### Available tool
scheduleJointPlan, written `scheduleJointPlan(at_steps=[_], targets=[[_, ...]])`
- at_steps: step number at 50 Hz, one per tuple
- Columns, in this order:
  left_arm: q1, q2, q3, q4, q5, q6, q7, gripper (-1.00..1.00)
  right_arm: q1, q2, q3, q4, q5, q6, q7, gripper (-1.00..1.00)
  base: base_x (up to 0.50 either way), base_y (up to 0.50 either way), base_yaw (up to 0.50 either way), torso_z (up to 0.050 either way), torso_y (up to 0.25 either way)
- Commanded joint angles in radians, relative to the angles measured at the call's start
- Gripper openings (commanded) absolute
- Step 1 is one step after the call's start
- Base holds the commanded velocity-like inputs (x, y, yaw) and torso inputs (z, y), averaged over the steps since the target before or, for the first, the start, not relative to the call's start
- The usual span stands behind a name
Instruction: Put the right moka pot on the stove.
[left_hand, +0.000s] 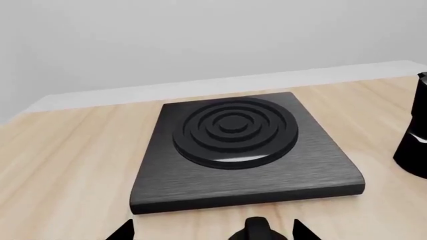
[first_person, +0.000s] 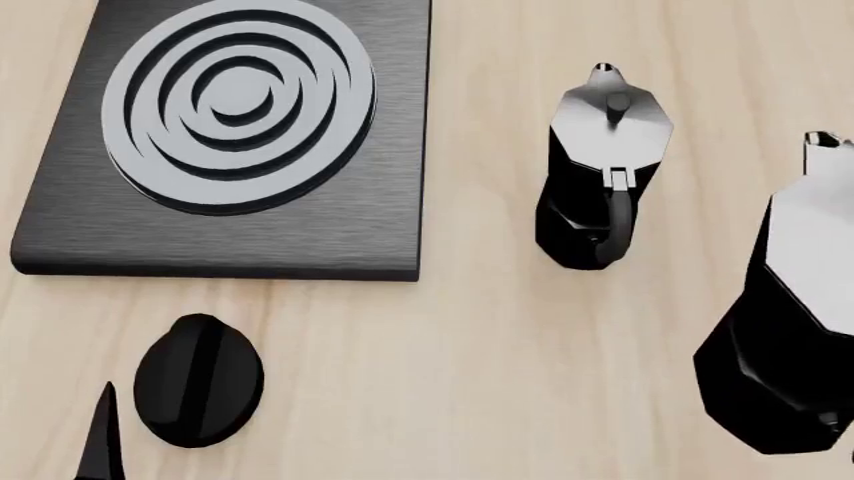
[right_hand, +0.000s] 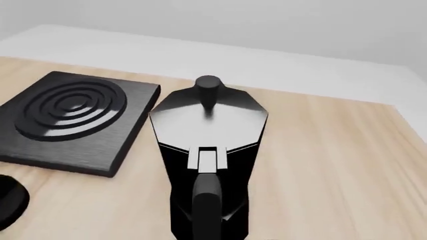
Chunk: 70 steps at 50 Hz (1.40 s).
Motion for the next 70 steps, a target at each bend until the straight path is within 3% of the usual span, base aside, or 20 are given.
scheduleJointPlan(at_steps=[1, 21, 42, 59, 70], targets=[[0.000, -0.004, -0.001, -0.001, -0.004, 0.004, 0.000, 1.00, -0.008, 0.000, 0.008, -0.050, 0.057, -0.030, 0.028, -1.00, 0.00, 0.00, 0.00, 0.000, 0.000], [0.003, -0.008, 0.005, -0.003, -0.001, 0.017, 0.001, 1.00, 0.304, -0.013, -0.260, -0.074, 0.347, 0.030, 0.341, -1.00, 0.00, 0.00, 0.00, 0.001, 0.000], [0.007, -0.013, 0.012, -0.006, 0.000, 0.028, 0.001, 1.00, 0.629, -0.203, -0.651, -0.073, 0.524, 0.126, 0.682, -1.00, 0.00, 0.00, 0.00, 0.000, 0.000], [0.001, -0.019, 0.010, 0.006, -0.015, 0.024, 0.000, 1.00, 0.768, -0.288, -0.881, -0.067, 0.469, 0.121, 0.792, -1.00, 0.00, 0.00, 0.00, 0.001, 0.001], [0.005, -0.021, 0.015, 0.002, -0.011, 0.034, 0.001, 1.00, 0.841, -0.323, -0.972, -0.023, 0.393, 0.135, 0.786, -1.00, 0.00, 0.00, 0.00, 0.000, 0.001]])
